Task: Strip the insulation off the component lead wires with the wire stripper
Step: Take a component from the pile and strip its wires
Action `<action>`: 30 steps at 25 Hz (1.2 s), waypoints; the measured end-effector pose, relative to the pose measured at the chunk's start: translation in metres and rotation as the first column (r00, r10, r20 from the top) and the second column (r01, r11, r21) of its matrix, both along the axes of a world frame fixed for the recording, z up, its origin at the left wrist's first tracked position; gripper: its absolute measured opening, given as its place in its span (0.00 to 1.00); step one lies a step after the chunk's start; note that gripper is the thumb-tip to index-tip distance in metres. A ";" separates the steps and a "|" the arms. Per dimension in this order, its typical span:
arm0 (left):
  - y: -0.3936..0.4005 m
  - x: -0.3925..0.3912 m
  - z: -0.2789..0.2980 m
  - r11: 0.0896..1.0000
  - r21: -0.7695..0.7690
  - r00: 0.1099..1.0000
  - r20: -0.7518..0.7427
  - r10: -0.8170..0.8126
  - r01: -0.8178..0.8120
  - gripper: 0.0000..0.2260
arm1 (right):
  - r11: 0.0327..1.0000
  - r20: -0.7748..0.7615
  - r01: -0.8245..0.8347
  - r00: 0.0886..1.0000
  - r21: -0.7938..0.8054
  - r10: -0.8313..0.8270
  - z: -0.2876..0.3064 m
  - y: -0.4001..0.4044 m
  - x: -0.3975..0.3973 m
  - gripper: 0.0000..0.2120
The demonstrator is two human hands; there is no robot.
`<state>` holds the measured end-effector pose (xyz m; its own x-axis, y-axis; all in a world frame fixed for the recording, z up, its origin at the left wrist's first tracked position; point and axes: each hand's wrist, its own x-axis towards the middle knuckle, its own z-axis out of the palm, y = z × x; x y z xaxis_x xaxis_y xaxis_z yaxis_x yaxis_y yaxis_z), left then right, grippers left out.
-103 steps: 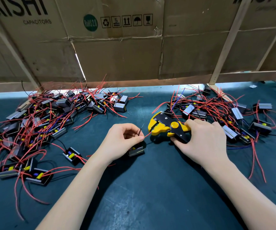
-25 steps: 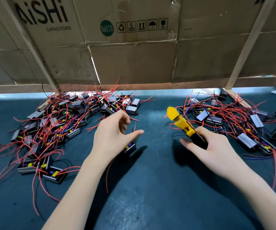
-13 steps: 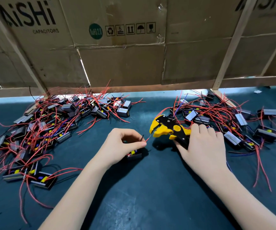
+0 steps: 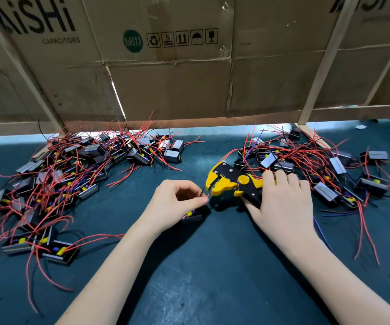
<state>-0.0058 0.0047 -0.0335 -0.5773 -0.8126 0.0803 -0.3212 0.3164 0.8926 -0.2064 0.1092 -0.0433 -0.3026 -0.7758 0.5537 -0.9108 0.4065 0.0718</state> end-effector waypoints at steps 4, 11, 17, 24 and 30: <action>0.000 -0.001 -0.001 1.000 0.015 1.000 -0.001 0.005 -0.005 0.04 | 1.000 0.004 -0.013 1.000 0.018 0.013 0.000 0.000 -0.001 0.27; 0.000 0.000 -0.001 0.999 0.032 1.000 -0.011 -0.029 0.030 0.03 | 0.996 0.038 -0.023 0.999 0.083 0.020 0.002 0.000 -0.002 0.24; -0.001 0.000 -0.003 0.998 0.032 0.999 -0.017 -0.047 0.047 0.04 | 0.993 0.060 -0.013 0.998 0.118 0.006 0.004 0.000 -0.004 0.23; -0.002 0.000 -0.003 0.997 0.036 0.998 -0.008 -0.068 0.069 0.03 | 0.981 0.158 0.045 0.985 0.189 -0.076 0.005 -0.002 -0.008 0.23; -0.005 0.005 -0.001 0.993 0.071 0.995 -0.032 -0.091 0.093 0.04 | 0.997 0.090 0.052 0.994 0.052 -0.057 -0.002 -0.003 -0.014 0.28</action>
<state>-0.0004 0.0001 -0.0341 -0.6482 -0.7604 0.0406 -0.2676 0.2774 0.9227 -0.2201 0.1064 -0.0455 -0.3924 -0.7827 0.4831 -0.8912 0.4536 0.0111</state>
